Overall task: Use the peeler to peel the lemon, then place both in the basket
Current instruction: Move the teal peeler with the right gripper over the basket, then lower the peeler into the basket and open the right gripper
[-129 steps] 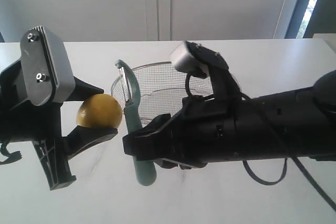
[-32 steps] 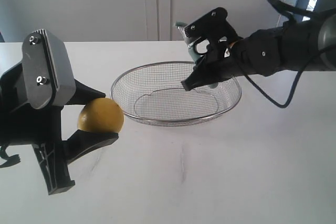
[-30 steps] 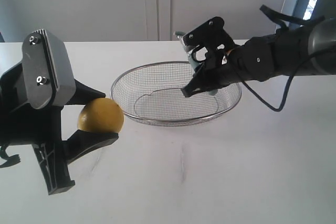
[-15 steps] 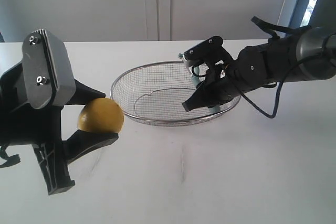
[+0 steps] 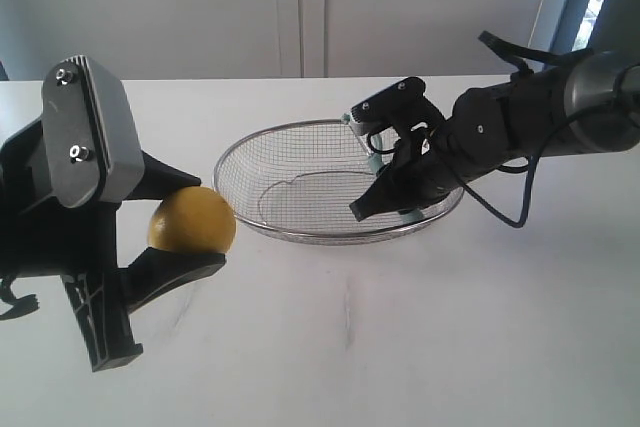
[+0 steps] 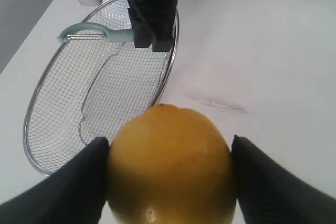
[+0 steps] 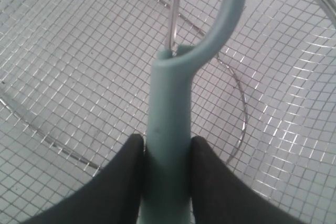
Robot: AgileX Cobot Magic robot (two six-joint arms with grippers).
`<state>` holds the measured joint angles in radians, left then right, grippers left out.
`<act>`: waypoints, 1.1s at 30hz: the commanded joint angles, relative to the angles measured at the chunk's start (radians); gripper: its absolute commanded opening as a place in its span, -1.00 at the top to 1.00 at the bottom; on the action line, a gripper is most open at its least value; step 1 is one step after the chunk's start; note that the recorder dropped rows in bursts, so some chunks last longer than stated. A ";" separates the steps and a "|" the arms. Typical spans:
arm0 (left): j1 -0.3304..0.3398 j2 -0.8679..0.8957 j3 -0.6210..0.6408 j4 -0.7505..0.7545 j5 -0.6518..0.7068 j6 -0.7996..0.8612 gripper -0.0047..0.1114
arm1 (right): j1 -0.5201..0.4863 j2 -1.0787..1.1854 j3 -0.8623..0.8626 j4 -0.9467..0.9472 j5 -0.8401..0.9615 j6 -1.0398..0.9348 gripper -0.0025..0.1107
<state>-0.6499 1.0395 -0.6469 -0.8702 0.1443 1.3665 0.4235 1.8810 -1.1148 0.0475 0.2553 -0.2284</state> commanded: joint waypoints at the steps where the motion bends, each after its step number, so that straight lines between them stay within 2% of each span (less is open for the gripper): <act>1: -0.001 -0.004 0.005 -0.031 0.003 -0.004 0.92 | -0.005 -0.004 -0.004 0.004 -0.038 0.008 0.96; 33: -0.001 -0.004 0.005 -0.031 0.005 -0.004 0.92 | -0.005 0.070 -0.004 0.004 -0.182 -0.002 0.96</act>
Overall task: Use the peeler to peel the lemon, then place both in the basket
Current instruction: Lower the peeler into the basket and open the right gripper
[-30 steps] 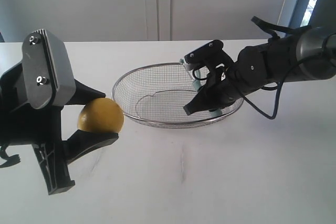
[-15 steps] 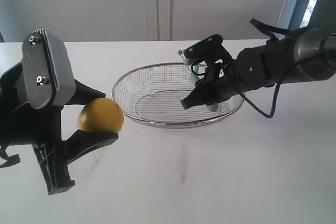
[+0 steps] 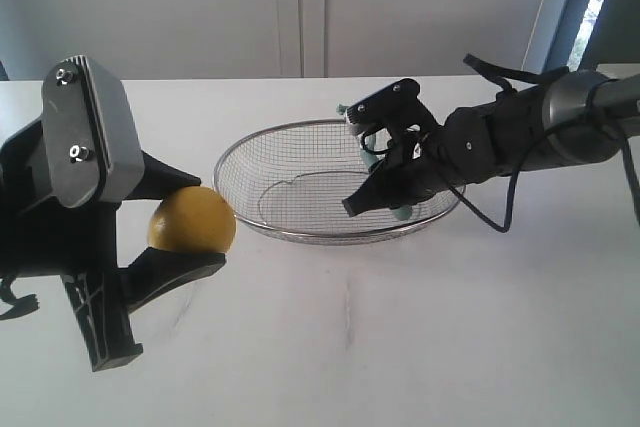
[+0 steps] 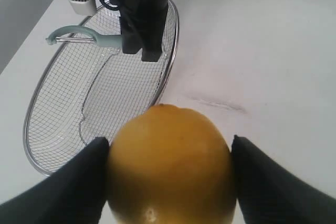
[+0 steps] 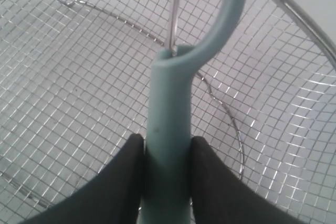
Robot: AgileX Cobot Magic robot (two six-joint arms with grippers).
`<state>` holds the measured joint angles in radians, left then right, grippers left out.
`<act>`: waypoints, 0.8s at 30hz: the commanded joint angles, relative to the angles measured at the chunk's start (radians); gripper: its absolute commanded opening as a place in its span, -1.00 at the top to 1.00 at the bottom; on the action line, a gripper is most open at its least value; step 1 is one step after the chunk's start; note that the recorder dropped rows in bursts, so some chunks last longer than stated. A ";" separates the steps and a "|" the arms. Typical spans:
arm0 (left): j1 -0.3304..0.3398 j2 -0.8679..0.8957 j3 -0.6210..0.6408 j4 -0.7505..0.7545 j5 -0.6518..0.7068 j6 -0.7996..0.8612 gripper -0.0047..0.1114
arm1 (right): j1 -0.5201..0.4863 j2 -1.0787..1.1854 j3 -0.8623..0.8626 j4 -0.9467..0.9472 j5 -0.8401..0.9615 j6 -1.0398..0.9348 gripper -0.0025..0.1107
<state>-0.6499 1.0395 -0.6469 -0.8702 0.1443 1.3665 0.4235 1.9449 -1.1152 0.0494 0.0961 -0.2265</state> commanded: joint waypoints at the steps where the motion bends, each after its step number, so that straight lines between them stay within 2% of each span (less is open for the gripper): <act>1: -0.001 -0.004 0.005 -0.031 0.005 -0.004 0.92 | -0.005 0.006 -0.004 0.002 -0.023 -0.004 0.96; 6: -0.001 -0.004 0.005 -0.031 0.005 -0.004 0.92 | -0.005 0.016 -0.004 0.002 -0.019 -0.004 0.93; 21: -0.001 -0.004 0.005 -0.031 0.005 -0.004 0.92 | -0.005 0.037 -0.017 0.002 -0.001 0.023 0.08; 24: -0.001 -0.004 0.005 -0.031 0.005 -0.004 0.92 | -0.005 0.013 -0.034 0.002 0.015 0.030 0.01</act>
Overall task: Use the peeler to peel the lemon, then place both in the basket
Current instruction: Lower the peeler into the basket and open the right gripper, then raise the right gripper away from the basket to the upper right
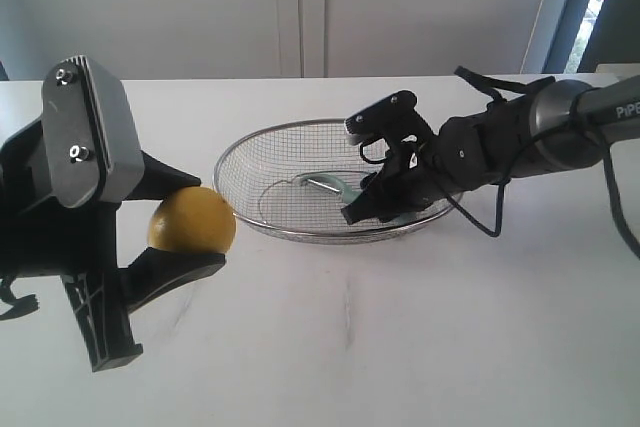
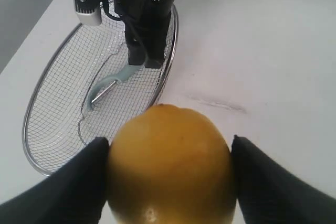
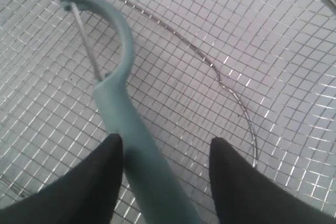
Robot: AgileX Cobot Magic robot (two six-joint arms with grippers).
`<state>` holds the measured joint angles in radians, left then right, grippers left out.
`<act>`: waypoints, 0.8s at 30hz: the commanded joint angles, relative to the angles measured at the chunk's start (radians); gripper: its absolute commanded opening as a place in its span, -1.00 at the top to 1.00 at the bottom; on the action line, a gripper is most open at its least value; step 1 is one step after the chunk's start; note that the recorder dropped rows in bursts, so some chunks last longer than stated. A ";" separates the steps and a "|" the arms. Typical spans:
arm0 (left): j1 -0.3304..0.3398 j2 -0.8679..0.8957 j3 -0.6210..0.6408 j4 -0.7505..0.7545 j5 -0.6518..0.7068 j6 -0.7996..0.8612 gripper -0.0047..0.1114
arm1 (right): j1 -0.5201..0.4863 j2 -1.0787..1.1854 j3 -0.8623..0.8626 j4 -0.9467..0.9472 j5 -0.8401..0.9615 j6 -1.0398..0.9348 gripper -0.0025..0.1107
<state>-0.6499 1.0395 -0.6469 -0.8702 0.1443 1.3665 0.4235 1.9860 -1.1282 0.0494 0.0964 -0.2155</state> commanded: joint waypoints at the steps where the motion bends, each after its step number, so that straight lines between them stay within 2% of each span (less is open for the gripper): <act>1: -0.001 -0.004 0.005 -0.031 0.005 -0.004 0.92 | -0.005 -0.042 -0.023 0.002 0.015 0.019 0.02; 8: -0.001 -0.004 0.005 -0.031 0.003 -0.004 0.92 | -0.005 -0.202 -0.027 0.002 0.024 0.019 0.03; 13: -0.001 -0.004 0.005 -0.031 0.003 -0.004 0.92 | -0.005 -0.355 -0.027 0.002 0.178 0.084 0.15; 18: -0.001 -0.004 0.005 -0.031 0.003 -0.004 0.92 | -0.005 -0.508 -0.027 0.002 0.364 0.124 0.47; 21: -0.001 -0.004 0.005 -0.031 0.004 -0.004 0.92 | -0.005 -0.583 -0.021 0.002 0.497 0.085 0.92; 24: -0.001 -0.004 0.005 -0.031 0.006 -0.004 0.92 | -0.005 -0.651 0.009 0.002 0.584 0.052 0.96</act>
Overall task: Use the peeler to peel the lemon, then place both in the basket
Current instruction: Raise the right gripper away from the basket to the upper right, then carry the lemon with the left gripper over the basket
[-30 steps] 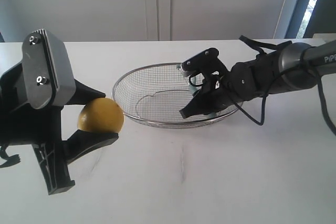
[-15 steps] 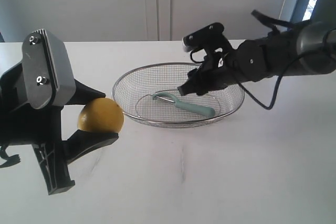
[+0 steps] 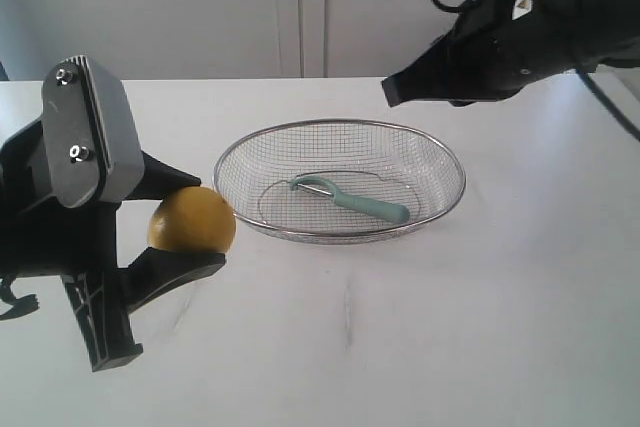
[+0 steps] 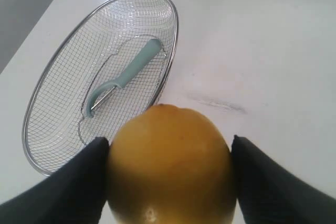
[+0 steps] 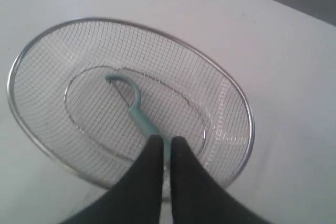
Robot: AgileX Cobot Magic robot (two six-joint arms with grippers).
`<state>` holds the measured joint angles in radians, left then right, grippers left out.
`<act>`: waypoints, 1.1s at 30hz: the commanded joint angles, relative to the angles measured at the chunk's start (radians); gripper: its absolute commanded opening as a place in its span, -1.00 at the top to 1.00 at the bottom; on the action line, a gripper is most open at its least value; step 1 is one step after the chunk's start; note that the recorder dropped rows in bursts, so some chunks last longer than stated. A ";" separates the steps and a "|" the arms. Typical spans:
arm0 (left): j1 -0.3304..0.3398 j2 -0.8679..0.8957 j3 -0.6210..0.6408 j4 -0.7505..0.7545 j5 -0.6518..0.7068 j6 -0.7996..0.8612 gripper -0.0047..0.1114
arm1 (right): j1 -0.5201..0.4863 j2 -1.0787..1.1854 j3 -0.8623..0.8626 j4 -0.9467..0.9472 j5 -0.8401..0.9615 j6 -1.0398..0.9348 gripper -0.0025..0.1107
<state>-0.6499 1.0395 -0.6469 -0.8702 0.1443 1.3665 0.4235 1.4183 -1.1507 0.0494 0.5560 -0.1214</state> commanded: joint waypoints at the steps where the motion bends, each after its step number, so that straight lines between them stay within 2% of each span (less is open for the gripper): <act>1: -0.001 -0.004 0.005 -0.031 0.006 -0.004 0.92 | -0.005 -0.105 0.044 0.002 0.148 -0.042 0.96; 9: -0.001 -0.004 0.005 -0.031 0.006 -0.004 0.92 | -0.005 -0.251 0.078 0.002 0.304 -0.031 0.96; 13: -0.001 -0.004 0.005 -0.031 0.014 -0.006 0.92 | -0.005 -0.277 0.078 0.005 0.310 -0.031 0.96; 19: -0.001 -0.004 -0.005 -0.057 -0.017 -0.169 0.92 | -0.005 -0.279 0.078 0.007 0.310 -0.031 0.96; 21: -0.001 -0.004 -0.043 -0.057 -0.014 -0.224 0.92 | -0.005 -0.279 0.078 0.007 0.310 -0.031 0.96; 27: -0.001 0.010 -0.176 -0.057 -0.057 -0.234 0.92 | -0.005 -0.279 0.078 0.007 0.310 -0.031 0.96; 33: -0.001 0.129 -0.327 -0.021 -0.064 -0.234 0.92 | -0.005 -0.279 0.078 0.007 0.310 -0.031 0.96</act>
<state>-0.6499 1.1210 -0.9149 -0.8901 0.0849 1.1418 0.4235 1.1482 -1.0763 0.0530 0.8614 -0.1460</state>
